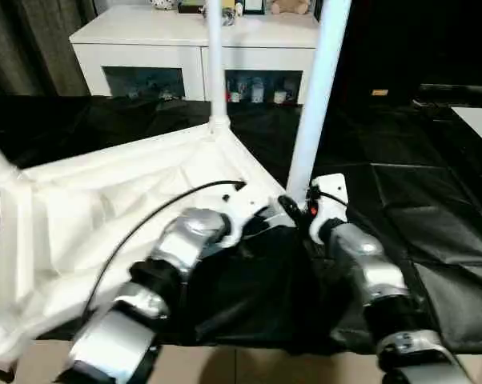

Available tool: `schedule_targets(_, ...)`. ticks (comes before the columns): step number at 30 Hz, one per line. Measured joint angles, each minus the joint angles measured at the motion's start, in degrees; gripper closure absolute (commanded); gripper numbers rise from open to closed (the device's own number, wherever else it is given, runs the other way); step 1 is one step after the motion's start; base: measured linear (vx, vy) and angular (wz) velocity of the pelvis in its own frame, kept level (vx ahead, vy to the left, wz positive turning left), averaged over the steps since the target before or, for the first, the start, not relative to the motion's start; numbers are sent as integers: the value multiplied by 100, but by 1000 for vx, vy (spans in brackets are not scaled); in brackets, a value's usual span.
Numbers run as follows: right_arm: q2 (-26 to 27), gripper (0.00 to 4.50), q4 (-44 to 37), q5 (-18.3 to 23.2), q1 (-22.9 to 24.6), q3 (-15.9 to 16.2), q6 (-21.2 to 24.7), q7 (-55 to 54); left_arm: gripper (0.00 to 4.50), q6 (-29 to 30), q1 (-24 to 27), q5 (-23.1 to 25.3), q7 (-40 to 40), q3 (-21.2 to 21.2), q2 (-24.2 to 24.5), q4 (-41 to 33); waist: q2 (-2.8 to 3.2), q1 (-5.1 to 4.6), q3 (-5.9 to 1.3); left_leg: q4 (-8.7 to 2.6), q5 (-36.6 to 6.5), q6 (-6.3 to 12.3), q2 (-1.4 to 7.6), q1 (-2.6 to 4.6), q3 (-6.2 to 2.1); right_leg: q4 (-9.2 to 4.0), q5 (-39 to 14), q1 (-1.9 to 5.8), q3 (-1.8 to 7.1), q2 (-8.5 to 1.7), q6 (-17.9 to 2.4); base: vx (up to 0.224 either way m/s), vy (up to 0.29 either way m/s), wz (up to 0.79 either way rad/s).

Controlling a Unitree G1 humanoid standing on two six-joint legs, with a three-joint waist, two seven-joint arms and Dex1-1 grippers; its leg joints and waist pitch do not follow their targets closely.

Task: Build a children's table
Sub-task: Rotate leg to tighten

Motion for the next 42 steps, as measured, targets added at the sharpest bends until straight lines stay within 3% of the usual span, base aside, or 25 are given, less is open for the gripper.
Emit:
schedule_targets(4,-80,213,-17,58,63,-2,-153,194,450,-167,2,30,-20,-19,9,16,0,-8,0,-3,0,0,-2,-2,-1,-2,0,-1,1,0,1,0,0,0)
schedule_targets(7,-275,169,-111,86,200,9,-300,516,450,-341,6,49,-73,-40,94,27,1,-17,1,-11,0,0,0,-3,-2,0,1,-4,-1,2,2,0,0,0)
schedule_targets(11,-538,146,-172,271,385,-25,-278,1112,450,-501,-1,66,-86,-29,210,79,15,-76,5,-19,0,0,1,-4,-8,3,8,-10,-9,3,2,0,0,0)
schedule_targets(13,-910,119,-457,412,537,3,-209,1781,450,-605,-30,90,-147,-29,223,155,28,-70,3,-18,0,0,2,-4,-8,3,20,-9,-10,3,7,0,0,0)
schedule_targets(20,-2015,119,-1292,628,1299,375,-234,3620,450,-1213,-152,185,-271,-28,280,556,56,-56,5,-43,0,0,5,-3,-16,2,24,-10,-26,5,12,0,0,0)
schedule_targets(24,-2025,119,-1521,735,1501,516,-169,4003,450,-1556,-166,203,-330,-4,233,715,107,-45,11,-54,0,1,5,-13,-15,3,25,-24,-28,5,12,0,0,0)
schedule_targets(27,-1791,119,-1652,736,1459,618,-168,3914,450,-1583,-200,206,-364,32,94,764,118,30,10,-66,0,1,6,-14,-12,5,24,-25,-28,4,12,0,0,0)
schedule_targets(28,-1652,114,-1652,725,1429,658,-180,3836,394,-1579,-205,164,-428,88,40,764,122,72,11,-67,1,2,6,-20,-12,6,25,-25,-27,3,11,0,0,0)
schedule_targets(30,-1523,114,-1663,726,1404,714,-186,3774,394,-1693,-192,-159,-484,326,-36,735,101,126,25,-60,3,4,13,-45,-9,11,37,-36,-28,2,-8,0,0,0)
schedule_targets(32,-1434,114,-1677,726,1352,762,-171,3758,387,-1692,-166,-385,-487,490,-69,434,65,201,38,-45,5,7,18,-61,-3,13,46,-39,-24,2,-23,0,0,0)
schedule_targets(36,-1254,114,-1760,738,1253,840,-168,3753,351,-1445,-127,-581,-401,789,207,-182,30,201,30,6,19,45,20,-128,-5,15,39,-90,-17,4,-19,0,0,0)
schedule_targets(42,-844,114,-1369,605,850,833,-287,3304,351,12,1457,-818,-590,1288,1186,-2661,-44,110,52,7,4,66,29,-136,10,24,26,-112,-13,7,-30,0,0,0)
